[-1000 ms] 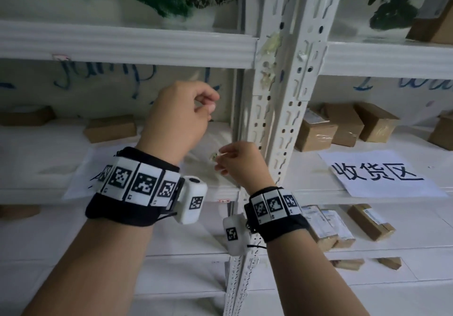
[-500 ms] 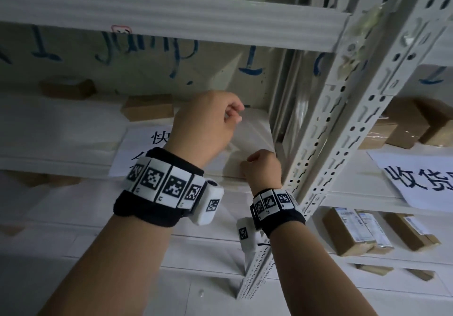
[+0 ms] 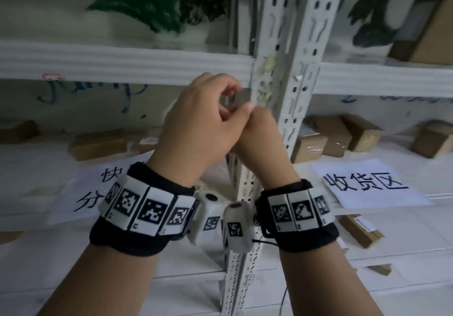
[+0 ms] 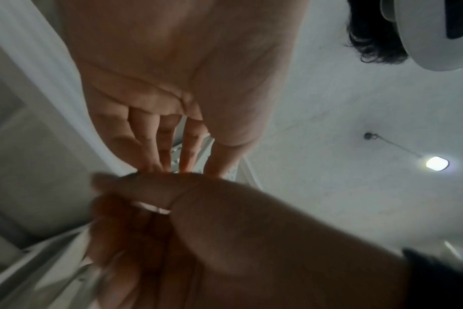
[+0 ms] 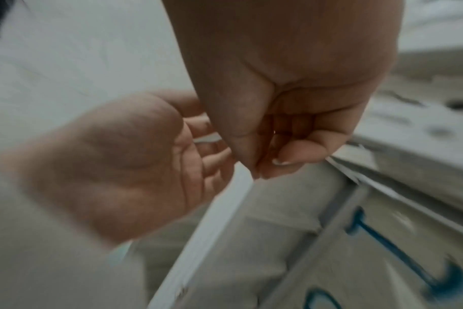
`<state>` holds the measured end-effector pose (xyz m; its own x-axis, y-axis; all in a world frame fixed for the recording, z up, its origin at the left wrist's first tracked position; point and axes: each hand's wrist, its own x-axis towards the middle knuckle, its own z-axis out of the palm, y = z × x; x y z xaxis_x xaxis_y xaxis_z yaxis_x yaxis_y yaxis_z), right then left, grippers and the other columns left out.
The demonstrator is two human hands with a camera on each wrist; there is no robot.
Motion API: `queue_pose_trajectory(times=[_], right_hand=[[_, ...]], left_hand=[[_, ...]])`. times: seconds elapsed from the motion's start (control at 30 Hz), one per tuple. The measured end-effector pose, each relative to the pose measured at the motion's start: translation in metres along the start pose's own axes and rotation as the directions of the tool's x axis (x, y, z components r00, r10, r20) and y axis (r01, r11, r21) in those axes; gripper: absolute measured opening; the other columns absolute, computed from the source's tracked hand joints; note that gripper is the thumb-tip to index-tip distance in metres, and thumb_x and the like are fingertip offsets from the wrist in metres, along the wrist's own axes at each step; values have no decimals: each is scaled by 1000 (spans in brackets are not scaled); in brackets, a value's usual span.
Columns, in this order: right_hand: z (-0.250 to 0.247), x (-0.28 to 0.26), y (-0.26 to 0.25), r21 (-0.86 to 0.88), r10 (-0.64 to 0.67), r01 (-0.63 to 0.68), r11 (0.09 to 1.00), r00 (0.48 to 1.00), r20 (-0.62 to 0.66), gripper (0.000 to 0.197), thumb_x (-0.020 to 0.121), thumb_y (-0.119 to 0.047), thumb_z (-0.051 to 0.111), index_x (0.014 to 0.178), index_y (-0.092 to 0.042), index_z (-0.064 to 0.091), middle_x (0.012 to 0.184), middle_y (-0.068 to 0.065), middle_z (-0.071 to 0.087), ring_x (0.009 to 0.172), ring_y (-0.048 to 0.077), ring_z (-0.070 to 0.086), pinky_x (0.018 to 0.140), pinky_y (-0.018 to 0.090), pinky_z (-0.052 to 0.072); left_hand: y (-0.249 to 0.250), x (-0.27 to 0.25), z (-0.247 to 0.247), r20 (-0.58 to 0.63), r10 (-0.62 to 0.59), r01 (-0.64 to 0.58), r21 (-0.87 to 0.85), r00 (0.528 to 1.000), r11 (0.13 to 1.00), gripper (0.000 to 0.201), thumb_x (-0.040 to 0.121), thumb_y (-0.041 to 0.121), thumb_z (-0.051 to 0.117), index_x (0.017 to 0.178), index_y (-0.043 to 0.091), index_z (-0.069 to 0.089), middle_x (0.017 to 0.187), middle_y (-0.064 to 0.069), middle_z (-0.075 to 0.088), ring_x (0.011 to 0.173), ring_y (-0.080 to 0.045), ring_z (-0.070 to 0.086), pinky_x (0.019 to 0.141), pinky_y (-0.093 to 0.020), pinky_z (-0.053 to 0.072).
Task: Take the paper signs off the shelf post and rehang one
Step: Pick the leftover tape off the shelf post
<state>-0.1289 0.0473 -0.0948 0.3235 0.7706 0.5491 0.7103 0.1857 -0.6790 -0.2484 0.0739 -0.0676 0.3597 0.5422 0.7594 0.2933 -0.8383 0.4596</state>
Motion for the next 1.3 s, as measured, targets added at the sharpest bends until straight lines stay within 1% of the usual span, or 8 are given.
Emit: queue_pose_trajectory(times=[0.03, 0.13, 0.3, 0.37, 0.5, 0.87, 1.07, 1.3], right_hand=[[-15, 2, -4, 2, -28, 28, 1000, 998, -57, 28, 94, -15, 66, 68, -23, 65, 51, -8, 62, 50, -6, 60, 46, 10, 39], [-52, 3, -9, 31, -95, 107, 994, 958, -271, 6, 92, -23, 76, 88, -24, 79, 75, -7, 76, 70, 3, 70, 64, 32, 59], [-89, 18, 10, -107, -177, 143, 984, 836, -520, 30, 83, -18, 81, 112, -22, 78, 104, -6, 73, 87, 8, 69, 79, 32, 61], [-95, 27, 24, -157, -187, 123, 980, 835, -518, 34, 82, -14, 81, 115, -19, 80, 106, -2, 73, 90, 11, 70, 83, 34, 61], [-87, 30, 44, -201, -195, 106, 974, 841, -505, 19, 85, -17, 83, 104, -14, 84, 97, 1, 76, 84, 14, 72, 84, 34, 61], [-69, 34, 65, -232, -322, 226, 946, 721, -613, 13, 91, -17, 78, 101, -12, 86, 88, 1, 75, 76, 12, 66, 71, 30, 55], [-64, 38, 74, -201, -370, 332, 922, 598, -711, 15, 99, -16, 77, 107, -6, 84, 88, 7, 71, 74, 20, 66, 66, 37, 57], [-65, 43, 80, -234, -419, 366, 901, 592, -688, 15, 99, -13, 75, 105, -1, 82, 94, 11, 73, 81, 19, 69, 71, 30, 57]], left_hand=[[8, 4, 2, -39, 20, -21, -38, 999, 999, 27, 94, 38, 68, 117, 23, 67, 115, 11, 62, 86, -5, 69, 74, -30, 61], [27, 15, 13, -129, 82, -96, -105, 988, 990, 20, 96, 32, 67, 110, 18, 69, 112, 8, 64, 86, -5, 68, 74, -26, 59], [38, 30, 40, -143, 79, -97, -129, 987, 987, 24, 96, 38, 65, 111, 19, 67, 111, 9, 63, 87, -9, 67, 76, -34, 60], [39, 32, 51, -137, 88, -101, -94, 987, 990, 20, 96, 34, 66, 109, 19, 67, 108, 8, 64, 85, -10, 66, 76, -34, 60], [33, 34, 67, -149, 81, -82, -5, 986, 997, 13, 94, 29, 67, 103, 20, 68, 102, 9, 63, 79, -10, 63, 72, -34, 59], [27, 33, 69, -131, 43, -41, 16, 990, 999, 13, 94, 34, 63, 99, 25, 69, 96, 13, 67, 78, -8, 65, 70, -36, 59], [33, 29, 73, -103, 50, -51, -4, 993, 999, 15, 96, 32, 62, 99, 23, 73, 90, 13, 70, 65, -2, 62, 65, -33, 60], [36, 31, 77, -93, 45, -44, 4, 995, 999, 17, 96, 33, 62, 100, 22, 74, 90, 13, 71, 70, -4, 64, 68, -33, 60]])
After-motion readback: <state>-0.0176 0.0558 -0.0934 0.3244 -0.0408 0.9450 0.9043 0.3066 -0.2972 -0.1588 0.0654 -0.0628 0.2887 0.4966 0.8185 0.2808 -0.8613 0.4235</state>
